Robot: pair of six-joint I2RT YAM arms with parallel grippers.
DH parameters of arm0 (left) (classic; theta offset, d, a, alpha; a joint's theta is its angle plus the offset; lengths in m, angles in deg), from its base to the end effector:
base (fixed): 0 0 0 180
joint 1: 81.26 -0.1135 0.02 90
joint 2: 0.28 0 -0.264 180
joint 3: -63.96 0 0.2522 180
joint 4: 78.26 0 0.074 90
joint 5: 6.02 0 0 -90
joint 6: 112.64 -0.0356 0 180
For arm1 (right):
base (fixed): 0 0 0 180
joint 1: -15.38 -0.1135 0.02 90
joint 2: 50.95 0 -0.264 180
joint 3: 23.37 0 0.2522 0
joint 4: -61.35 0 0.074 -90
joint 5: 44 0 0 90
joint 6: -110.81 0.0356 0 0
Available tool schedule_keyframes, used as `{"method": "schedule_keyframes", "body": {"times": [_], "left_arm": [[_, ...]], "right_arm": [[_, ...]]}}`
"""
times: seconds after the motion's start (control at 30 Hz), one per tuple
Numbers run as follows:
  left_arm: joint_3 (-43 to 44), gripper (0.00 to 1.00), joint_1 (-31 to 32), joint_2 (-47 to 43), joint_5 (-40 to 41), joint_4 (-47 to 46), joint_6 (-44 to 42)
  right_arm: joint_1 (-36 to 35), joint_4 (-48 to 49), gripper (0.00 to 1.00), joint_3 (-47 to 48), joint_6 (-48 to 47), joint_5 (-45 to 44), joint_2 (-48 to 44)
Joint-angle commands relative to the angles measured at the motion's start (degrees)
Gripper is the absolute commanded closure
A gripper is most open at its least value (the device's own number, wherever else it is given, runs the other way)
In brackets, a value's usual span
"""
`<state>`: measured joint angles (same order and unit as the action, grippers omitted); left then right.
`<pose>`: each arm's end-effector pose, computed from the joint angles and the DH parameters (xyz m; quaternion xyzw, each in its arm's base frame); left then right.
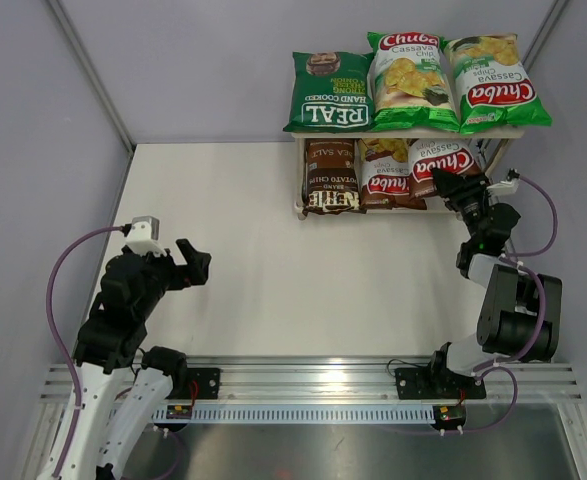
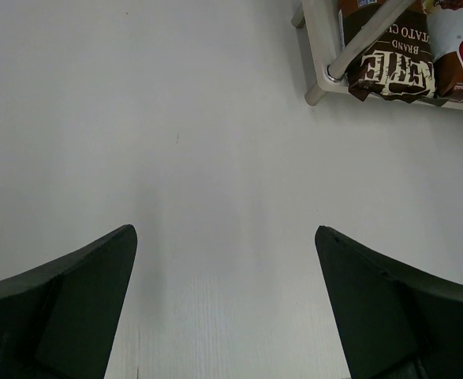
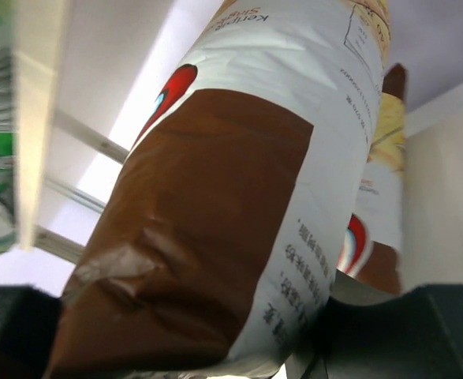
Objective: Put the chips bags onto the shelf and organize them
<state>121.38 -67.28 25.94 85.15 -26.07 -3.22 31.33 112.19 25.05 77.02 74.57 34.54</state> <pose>0.0984 -0.0237 0.3215 -0.0449 0.8228 -0.1547 0.5450 0.2957 -0.0668 0.2497 0.1954 0.5978 0.4054 0.6635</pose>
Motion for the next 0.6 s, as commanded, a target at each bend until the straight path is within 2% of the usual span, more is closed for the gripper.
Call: {"method": "schedule_keyframes", "body": {"times": [0.0, 0.4, 0.57], "left_arm": [[-0.1, 0.01, 0.1, -0.9, -2.5, -2.9, -1.1], [-0.3, 0.01, 0.9, -2.0, -3.3, -3.1, -1.1], [-0.5, 0.01, 1.5, -2.4, -3.2, -3.3, -1.1]], "right_arm": [[0.8, 2.1, 0.82, 4.0, -8.8, -0.4, 0.2], [3.5, -1.0, 0.82, 7.1, -14.6, 1.0, 4.4], [4.2, 2.4, 0.82, 6.7, -17.1, 3.9, 7.8]]}}
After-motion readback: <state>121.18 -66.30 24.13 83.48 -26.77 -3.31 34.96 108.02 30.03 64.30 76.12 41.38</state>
